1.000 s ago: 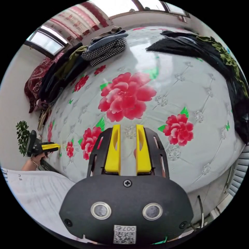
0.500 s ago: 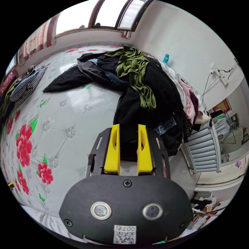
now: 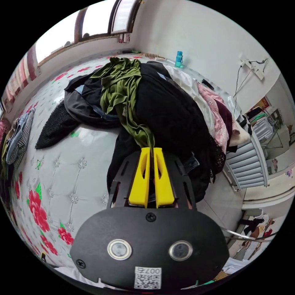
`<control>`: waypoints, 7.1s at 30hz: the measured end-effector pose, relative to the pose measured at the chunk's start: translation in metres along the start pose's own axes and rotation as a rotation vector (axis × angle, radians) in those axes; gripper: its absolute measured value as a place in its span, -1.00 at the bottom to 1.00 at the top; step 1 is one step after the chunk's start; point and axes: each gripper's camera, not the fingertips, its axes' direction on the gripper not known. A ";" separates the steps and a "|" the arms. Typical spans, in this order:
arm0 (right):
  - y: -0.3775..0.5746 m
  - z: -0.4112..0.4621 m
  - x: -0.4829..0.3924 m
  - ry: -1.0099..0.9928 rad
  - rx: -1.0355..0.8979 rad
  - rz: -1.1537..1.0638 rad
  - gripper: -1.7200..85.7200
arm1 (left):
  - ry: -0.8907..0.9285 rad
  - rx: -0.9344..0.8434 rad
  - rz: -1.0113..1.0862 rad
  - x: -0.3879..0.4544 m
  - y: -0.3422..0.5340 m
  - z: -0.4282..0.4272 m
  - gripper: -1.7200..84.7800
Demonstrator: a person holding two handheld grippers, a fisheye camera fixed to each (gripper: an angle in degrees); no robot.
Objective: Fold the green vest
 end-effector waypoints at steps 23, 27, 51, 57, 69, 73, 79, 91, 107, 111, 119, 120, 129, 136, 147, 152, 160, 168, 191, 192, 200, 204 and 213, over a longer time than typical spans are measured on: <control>0.217 -0.201 -0.119 -0.417 0.371 -0.712 -0.97 | 0.215 0.230 0.360 -0.069 0.066 -0.049 -0.86; 0.228 -0.252 -0.112 -0.755 0.444 -0.779 -0.97 | 0.278 0.238 0.355 -0.091 0.078 -0.046 -0.83; 0.236 -0.367 -0.055 -1.369 0.599 -1.065 -0.97 | 0.500 0.369 0.833 -0.064 0.041 -0.081 -0.92; 0.217 -0.367 -0.058 -1.123 0.659 -1.102 -0.97 | 0.583 0.474 0.678 -0.153 0.020 -0.117 -0.97; 0.199 -0.426 -0.063 -1.297 0.762 -1.201 -0.97 | 0.669 0.521 0.752 -0.198 0.000 -0.157 -0.60; 0.219 -0.437 -0.051 -1.324 0.738 -1.329 -0.97 | 0.817 0.521 0.805 -0.187 0.006 -0.155 -0.60; 0.227 -0.436 -0.041 -1.278 0.688 -1.370 -0.97 | 1.107 0.485 0.776 -0.227 0.002 -0.157 -0.96; 0.162 -0.420 -0.113 -0.916 0.649 -1.221 -0.97 | 0.763 0.703 0.570 -0.353 0.020 -0.269 -0.98; 0.245 -0.528 -0.045 -1.147 1.197 -1.245 -0.97 | 0.288 1.414 0.665 -0.412 0.319 -0.456 -0.98; 0.243 -0.546 -0.052 -1.187 1.215 -1.218 -0.97 | 0.217 1.463 0.663 -0.412 0.347 -0.469 -0.98; 0.172 -0.499 -0.213 -0.960 0.922 -1.139 -0.96 | 0.225 1.229 0.480 -0.406 0.204 -0.431 -0.95; 0.164 -0.492 -0.230 -0.941 0.887 -1.126 -0.96 | 0.192 1.202 0.458 -0.401 0.186 -0.424 -0.94; 0.116 -0.295 -0.372 -0.549 0.380 -1.010 -0.89 | 0.030 0.696 0.184 -0.401 -0.003 -0.267 -0.73; 0.217 -0.119 -0.290 -0.593 -0.016 -0.977 -0.87 | 0.125 0.342 0.136 -0.431 0.077 -0.066 -0.74; 0.300 -0.065 -0.325 -0.572 -0.211 -1.148 -0.93 | 0.060 0.106 0.290 -0.333 0.085 0.035 -0.90; 0.213 -0.048 -0.360 -0.426 -0.172 -0.966 -0.96 | -0.029 0.103 0.351 -0.296 0.003 0.040 -0.91; 0.147 -0.064 -0.299 -0.650 -0.121 -0.679 -0.92 | 0.144 0.257 0.160 -0.316 -0.029 0.007 -0.82; 0.209 -0.029 -0.261 -0.617 -0.248 -0.773 -0.90 | 0.151 0.190 0.218 -0.334 0.028 0.050 -0.78; 0.217 -0.042 -0.255 -0.556 -0.311 -0.756 -0.97 | 0.276 0.242 0.266 -0.344 0.004 0.084 -0.79; 0.218 -0.042 -0.256 -0.555 -0.310 -0.759 -0.97 | 0.274 0.232 0.284 -0.340 0.002 0.086 -0.79; 0.215 -0.065 -0.241 -0.558 -0.260 -0.763 -0.97 | 0.177 0.216 0.417 -0.312 -0.003 0.099 -0.95; 0.204 -0.076 -0.206 -0.640 -0.232 -0.703 -0.97 | 0.420 0.311 0.338 -0.368 0.023 0.071 -0.96; 0.221 -0.053 -0.169 -0.686 -0.353 -0.599 -0.97 | 0.535 0.377 0.123 -0.477 0.094 0.063 -0.85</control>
